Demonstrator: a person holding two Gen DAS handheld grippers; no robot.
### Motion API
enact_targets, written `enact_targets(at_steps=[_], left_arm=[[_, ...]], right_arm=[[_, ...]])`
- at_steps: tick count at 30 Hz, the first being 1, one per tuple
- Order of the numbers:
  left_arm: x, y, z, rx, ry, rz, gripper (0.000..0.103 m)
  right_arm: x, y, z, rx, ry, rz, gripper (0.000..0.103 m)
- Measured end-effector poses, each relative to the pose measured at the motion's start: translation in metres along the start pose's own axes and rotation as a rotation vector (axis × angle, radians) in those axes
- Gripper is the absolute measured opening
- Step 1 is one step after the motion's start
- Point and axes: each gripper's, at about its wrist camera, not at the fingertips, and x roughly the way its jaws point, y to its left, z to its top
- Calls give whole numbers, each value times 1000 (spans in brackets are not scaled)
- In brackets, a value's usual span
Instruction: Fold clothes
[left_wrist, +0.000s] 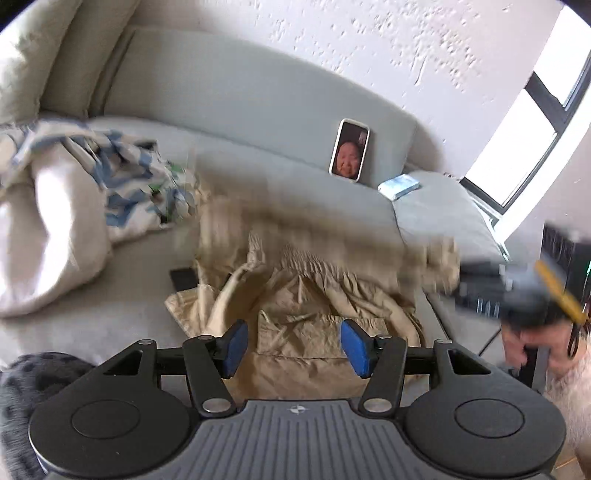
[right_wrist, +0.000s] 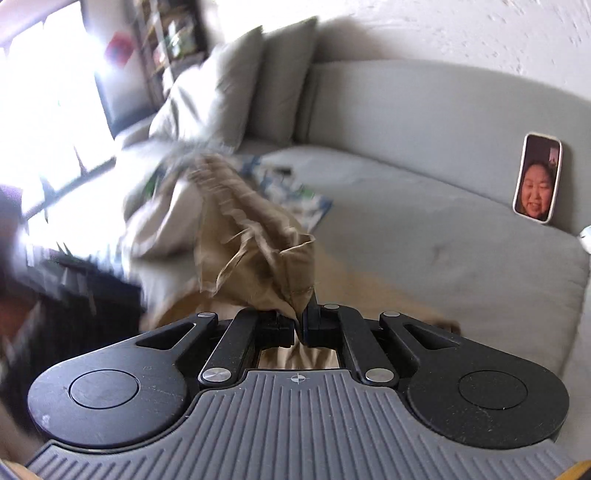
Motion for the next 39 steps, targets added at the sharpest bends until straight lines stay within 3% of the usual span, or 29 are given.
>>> enact_targets(at_steps=[5,8,12,14,17,19,23,25,26,28,30,33,35,37,39], left_arm=[[-18,0,2,4,-51,-36,53],[-4,-8,4,8,-60,-47,53],[45,-31,9,167,-75,53,51],[70,-31,9,172,-32,34,42],[92,-31,1,176,39,-15,40],[100,-30,-7,188,103,21,37],[106,-6,-14,34,131,-8,37],[106,-5,-15,37,127,-11,37],[106,-6,-16,43,124,-10,37],[106,-8,-18,60,116,-5,37],[106,-8,-20,65,111,-1,37],[108,-8,-19,69,112,2,37],[107,-10,-20,79,112,6,37],[105,-10,-21,87,107,7,37],[104,-11,-22,90,102,6,37]], right_arm=[[-6,20,-41,-41,101,-89,4],[1,17,-50,-57,117,-121,5],[5,17,-54,-96,95,-163,6],[2,21,-58,-119,95,-183,7],[-5,23,-62,-106,83,-200,8],[-7,21,-64,-62,64,-200,8],[-3,20,-66,42,44,-200,11],[-5,24,-67,92,48,-212,36],[-9,26,-66,118,47,-226,42],[-25,31,-66,172,39,-286,72],[-41,34,-67,216,18,-372,77],[-60,27,-67,344,0,-521,74],[-69,25,-62,419,-43,-540,61],[-66,29,-53,426,-73,-499,20],[-63,34,-43,433,-102,-458,15]])
